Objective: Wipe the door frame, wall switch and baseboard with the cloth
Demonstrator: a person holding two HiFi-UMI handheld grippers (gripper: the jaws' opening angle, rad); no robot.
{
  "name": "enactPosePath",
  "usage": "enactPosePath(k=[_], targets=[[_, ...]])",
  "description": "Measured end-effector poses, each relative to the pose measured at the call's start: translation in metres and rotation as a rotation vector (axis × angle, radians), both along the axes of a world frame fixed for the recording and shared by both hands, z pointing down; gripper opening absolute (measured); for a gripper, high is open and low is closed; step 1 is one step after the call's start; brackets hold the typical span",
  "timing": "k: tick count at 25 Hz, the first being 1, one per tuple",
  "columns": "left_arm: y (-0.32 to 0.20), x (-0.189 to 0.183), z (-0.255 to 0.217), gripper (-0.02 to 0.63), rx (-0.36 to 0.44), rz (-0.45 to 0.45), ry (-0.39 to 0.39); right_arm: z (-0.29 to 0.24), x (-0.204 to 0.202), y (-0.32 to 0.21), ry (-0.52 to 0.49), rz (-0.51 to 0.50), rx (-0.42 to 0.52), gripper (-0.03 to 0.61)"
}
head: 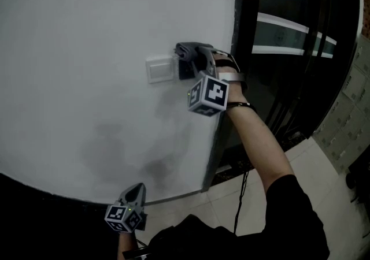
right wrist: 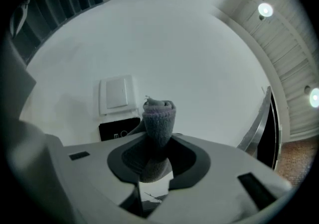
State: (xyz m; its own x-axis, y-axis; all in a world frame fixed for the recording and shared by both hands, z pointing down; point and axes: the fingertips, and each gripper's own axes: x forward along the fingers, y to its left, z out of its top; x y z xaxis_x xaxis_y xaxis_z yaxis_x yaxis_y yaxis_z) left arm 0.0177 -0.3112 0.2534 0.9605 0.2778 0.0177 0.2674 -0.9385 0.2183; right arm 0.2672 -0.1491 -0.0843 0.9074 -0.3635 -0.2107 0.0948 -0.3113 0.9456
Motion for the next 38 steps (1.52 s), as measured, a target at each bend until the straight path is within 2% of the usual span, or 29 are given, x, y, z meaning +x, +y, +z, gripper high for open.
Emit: enactPosePath(k=[3, 6, 13, 18, 34, 38], targets=[[0.000, 0.008, 0.005, 0.002, 0.007, -0.017, -0.011, 0.028, 0.021, -0.004, -0.084, 0.008, -0.034, 0.091], [-0.001, 0.009, 0.006, 0.002, -0.006, -0.019, -0.010, 0.046, 0.020, -0.013, -0.165, -0.023, -0.020, 0.091], [-0.011, 0.002, 0.012, 0.002, -0.004, -0.069, -0.035, 0.064, 0.018, -0.017, -0.184, -0.023, -0.034, 0.091], [-0.008, -0.001, 0.017, 0.002, -0.028, -0.065, -0.040, 0.074, 0.014, -0.018, -0.214, -0.038, -0.017, 0.091], [-0.004, -0.004, 0.017, 0.002, -0.007, -0.075, -0.045, 0.111, 0.016, -0.020, -0.335, -0.044, -0.035, 0.091], [-0.002, -0.009, 0.019, 0.002, -0.010, -0.077, -0.054, 0.120, 0.001, -0.027, -0.391, -0.103, -0.025, 0.091]])
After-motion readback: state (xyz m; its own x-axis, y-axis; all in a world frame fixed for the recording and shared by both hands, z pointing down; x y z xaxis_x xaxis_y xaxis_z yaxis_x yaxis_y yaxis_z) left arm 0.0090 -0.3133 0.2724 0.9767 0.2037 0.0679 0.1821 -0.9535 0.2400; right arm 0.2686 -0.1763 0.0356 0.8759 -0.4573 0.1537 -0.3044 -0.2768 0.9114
